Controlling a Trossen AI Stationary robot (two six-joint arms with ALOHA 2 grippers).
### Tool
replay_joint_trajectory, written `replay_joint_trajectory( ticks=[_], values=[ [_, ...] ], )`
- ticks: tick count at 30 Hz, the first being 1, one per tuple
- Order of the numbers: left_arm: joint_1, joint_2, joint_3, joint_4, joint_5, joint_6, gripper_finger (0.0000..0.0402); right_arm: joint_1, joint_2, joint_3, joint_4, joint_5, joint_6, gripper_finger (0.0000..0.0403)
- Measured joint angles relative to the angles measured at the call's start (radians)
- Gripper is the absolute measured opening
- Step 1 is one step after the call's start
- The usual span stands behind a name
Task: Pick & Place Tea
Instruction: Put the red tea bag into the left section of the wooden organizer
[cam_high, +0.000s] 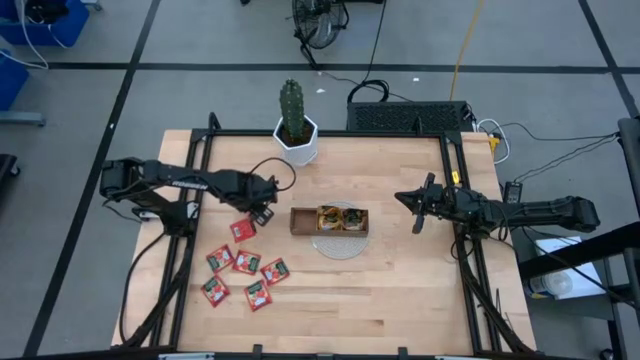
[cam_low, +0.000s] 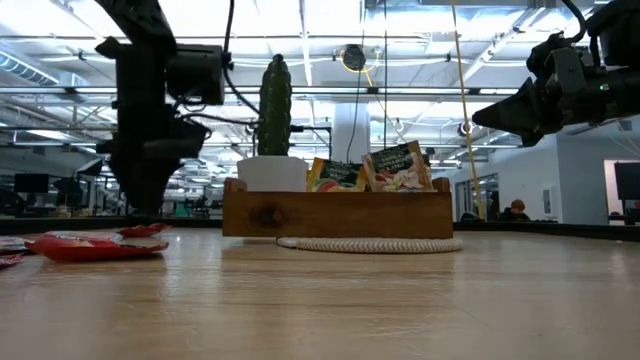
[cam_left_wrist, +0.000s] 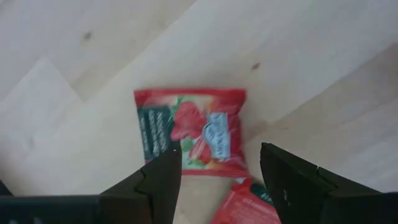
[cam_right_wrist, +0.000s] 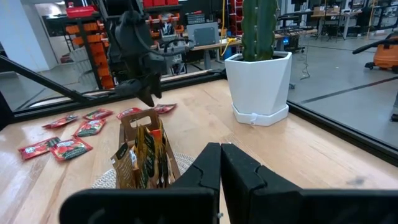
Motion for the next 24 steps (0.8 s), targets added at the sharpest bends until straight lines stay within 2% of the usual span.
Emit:
replay_joint_trajectory(
  ticks=[14,24],
  values=[
    [-0.002,0.001,-0.035,0.087,0.022,-0.033,0.0218,0.000,0.000,0.000,0.000,0.000,0.000,0.0000],
    [-0.002,0.128,-0.030,0.095,0.022,-0.026,0.0218,0.000,0.000,0.000,0.000,0.000,0.000,0.0000]
  ],
)
